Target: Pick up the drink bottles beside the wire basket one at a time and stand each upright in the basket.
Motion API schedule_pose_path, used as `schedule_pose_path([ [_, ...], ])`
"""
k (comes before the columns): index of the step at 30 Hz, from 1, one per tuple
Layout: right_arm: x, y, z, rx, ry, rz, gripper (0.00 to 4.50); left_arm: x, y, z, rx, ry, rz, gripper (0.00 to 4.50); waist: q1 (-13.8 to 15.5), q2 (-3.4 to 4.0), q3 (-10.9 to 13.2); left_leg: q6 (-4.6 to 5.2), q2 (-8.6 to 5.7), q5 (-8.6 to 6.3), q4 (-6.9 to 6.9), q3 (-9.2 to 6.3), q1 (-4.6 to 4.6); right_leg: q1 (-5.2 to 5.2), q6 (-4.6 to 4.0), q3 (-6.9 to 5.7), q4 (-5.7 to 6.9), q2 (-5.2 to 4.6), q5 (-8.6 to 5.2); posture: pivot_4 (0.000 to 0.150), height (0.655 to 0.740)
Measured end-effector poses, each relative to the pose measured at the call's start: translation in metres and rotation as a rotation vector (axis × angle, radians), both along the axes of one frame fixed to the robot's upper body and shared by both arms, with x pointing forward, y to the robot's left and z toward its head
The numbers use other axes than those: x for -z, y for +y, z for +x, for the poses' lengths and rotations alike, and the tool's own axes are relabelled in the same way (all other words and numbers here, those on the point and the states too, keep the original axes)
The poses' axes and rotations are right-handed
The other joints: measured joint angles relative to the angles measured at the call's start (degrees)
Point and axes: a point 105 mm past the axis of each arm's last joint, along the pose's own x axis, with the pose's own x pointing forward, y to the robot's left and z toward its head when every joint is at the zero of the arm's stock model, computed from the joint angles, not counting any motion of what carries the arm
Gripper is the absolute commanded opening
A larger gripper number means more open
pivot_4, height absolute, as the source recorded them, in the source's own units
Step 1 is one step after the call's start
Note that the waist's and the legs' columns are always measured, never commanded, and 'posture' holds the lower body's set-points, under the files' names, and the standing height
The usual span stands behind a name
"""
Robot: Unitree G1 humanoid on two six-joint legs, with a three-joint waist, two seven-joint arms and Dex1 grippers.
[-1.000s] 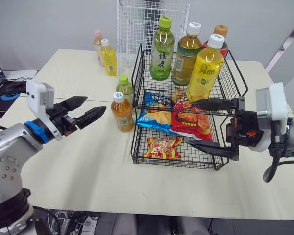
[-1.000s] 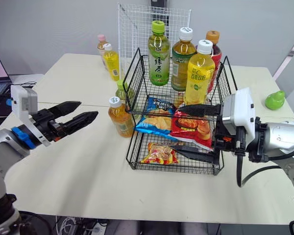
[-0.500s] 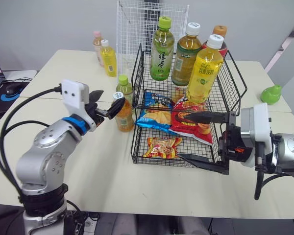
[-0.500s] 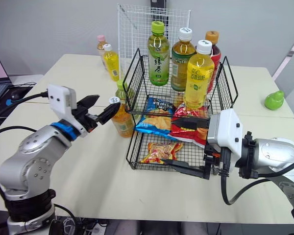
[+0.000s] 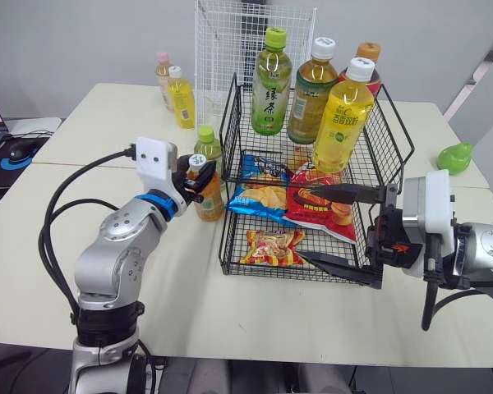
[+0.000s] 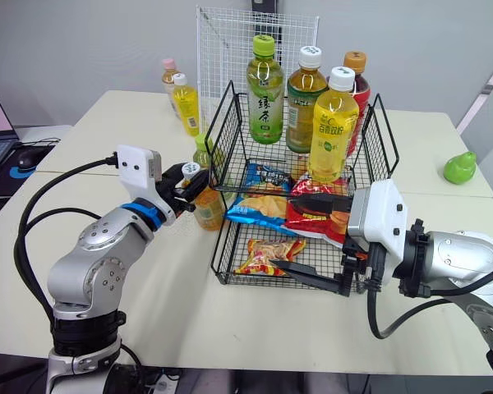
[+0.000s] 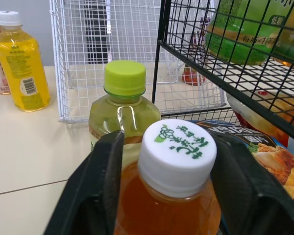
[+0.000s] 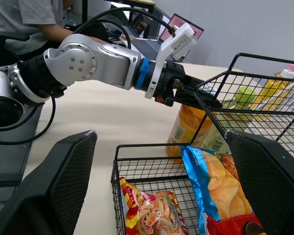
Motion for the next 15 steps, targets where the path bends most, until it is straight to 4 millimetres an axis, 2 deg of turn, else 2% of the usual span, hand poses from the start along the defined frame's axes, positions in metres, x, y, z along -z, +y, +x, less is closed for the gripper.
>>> schedule_pose_path([
  [1,0.000,0.000,0.000,0.000,0.001,0.000,4.50,-0.001,0.001,0.000,-0.005,-0.004,0.005,1.39,0.0,0.00,0.0,0.00,-0.01,0.00,0.00,0.00,0.01,0.02,0.00,0.00,-0.01,0.00,0.00,0.150,0.7360],
  [2,0.001,0.000,0.000,0.001,0.005,0.001,4.50,-0.001,0.001,0.000,-0.006,-0.006,0.007,1.37,0.0,0.00,0.0,0.00,-0.01,0.00,0.00,0.00,0.01,0.02,0.00,-0.01,-0.01,0.00,0.00,0.150,0.7360],
  [7,0.002,-0.001,0.000,0.005,0.007,0.000,4.50,-0.001,0.002,-0.001,0.002,-0.007,0.021,1.37,0.0,0.00,0.0,0.00,0.00,0.00,-0.01,-0.01,0.01,0.02,0.00,-0.01,-0.02,0.00,0.00,0.150,0.7360],
  [11,0.001,-0.003,0.002,0.034,-0.009,0.007,4.50,-0.001,0.004,-0.010,0.045,-0.006,0.077,1.37,-0.1,0.00,0.0,0.00,0.02,0.00,-0.05,0.00,0.00,0.00,0.00,-0.01,-0.05,0.00,0.00,0.150,0.7360],
  [15,-0.006,-0.010,0.004,0.069,-0.060,0.024,4.50,-0.006,0.015,-0.014,0.067,0.009,0.109,1.37,-0.2,-0.01,0.0,0.00,0.03,0.00,-0.06,0.00,-0.01,-0.03,0.02,-0.03,-0.05,0.01,-0.02,0.150,0.7360],
])
